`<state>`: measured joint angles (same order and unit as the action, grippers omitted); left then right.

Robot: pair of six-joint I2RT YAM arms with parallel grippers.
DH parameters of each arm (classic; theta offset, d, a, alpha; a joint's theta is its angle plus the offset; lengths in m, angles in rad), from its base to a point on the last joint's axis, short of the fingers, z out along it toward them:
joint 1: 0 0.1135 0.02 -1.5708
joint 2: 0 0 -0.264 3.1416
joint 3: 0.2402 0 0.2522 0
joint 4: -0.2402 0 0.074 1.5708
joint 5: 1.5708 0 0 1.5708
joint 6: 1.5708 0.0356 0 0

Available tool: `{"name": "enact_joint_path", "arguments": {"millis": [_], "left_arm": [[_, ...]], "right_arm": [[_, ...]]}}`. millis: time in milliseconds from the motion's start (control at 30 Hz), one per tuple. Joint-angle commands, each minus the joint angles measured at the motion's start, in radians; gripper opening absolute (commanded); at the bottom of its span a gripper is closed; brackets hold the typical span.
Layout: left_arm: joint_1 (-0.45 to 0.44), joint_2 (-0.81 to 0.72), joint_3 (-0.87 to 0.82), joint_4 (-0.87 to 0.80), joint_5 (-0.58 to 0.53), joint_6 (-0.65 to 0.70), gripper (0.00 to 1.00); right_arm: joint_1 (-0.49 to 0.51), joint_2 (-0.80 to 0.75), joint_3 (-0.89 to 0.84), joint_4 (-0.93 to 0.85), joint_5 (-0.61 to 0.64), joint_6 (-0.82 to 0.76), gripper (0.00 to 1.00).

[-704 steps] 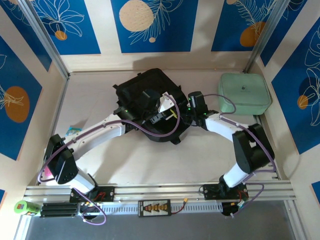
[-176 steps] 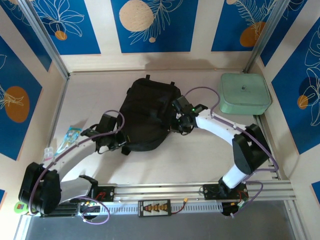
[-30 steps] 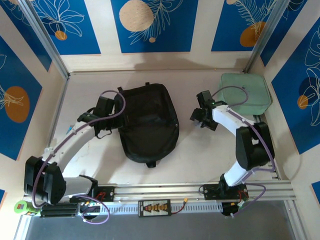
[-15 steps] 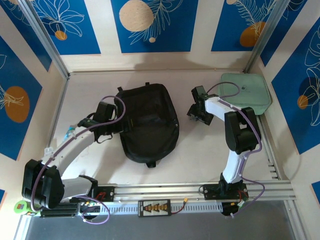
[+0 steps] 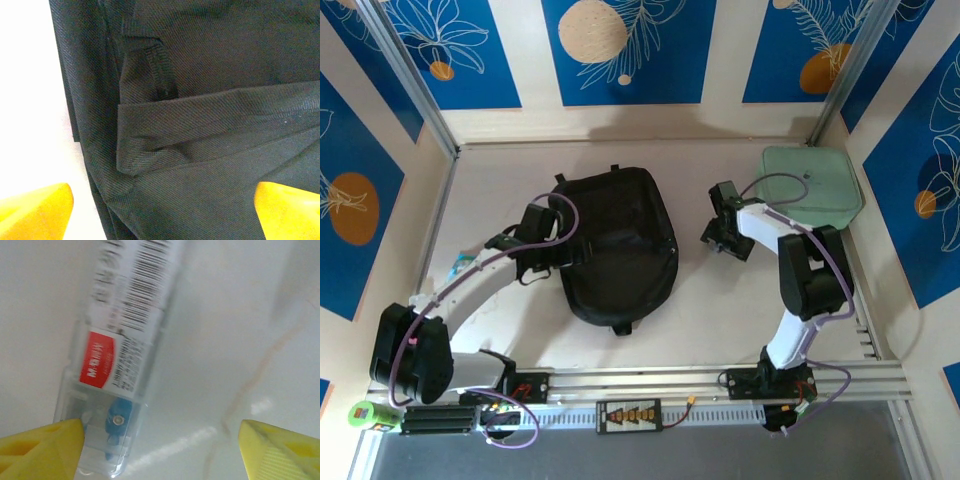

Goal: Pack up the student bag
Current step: Rotate the loose stationery at the middle-right of the table, then rotate the student bag at the center of the table, then pick up the loose stationery from the middle-right of the table.

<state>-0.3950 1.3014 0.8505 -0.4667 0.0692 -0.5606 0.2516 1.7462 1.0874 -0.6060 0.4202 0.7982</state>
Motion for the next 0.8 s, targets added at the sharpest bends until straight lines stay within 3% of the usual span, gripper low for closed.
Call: {"name": "enact_joint_path", "arguments": {"millis": [0,167,400,767], "left_arm": [[-0.013,0.013,-0.004,0.013,0.020,-0.007,0.93],[-0.020,0.029,0.004,0.024,0.023,-0.014,0.93],[-0.033,0.068,0.012,0.003,0.021,-0.009,0.98],[-0.056,0.107,-0.006,0.025,0.043,-0.038,0.93]], "right_arm": [[-0.010,-0.071,-0.061,-0.087,0.022,0.006,0.81],[-0.011,-0.122,-0.028,-0.046,-0.025,-0.030,0.84],[-0.030,-0.006,0.023,0.013,-0.040,-0.069,0.88],[-0.033,0.080,0.058,0.020,-0.100,-0.143,0.69]]}}
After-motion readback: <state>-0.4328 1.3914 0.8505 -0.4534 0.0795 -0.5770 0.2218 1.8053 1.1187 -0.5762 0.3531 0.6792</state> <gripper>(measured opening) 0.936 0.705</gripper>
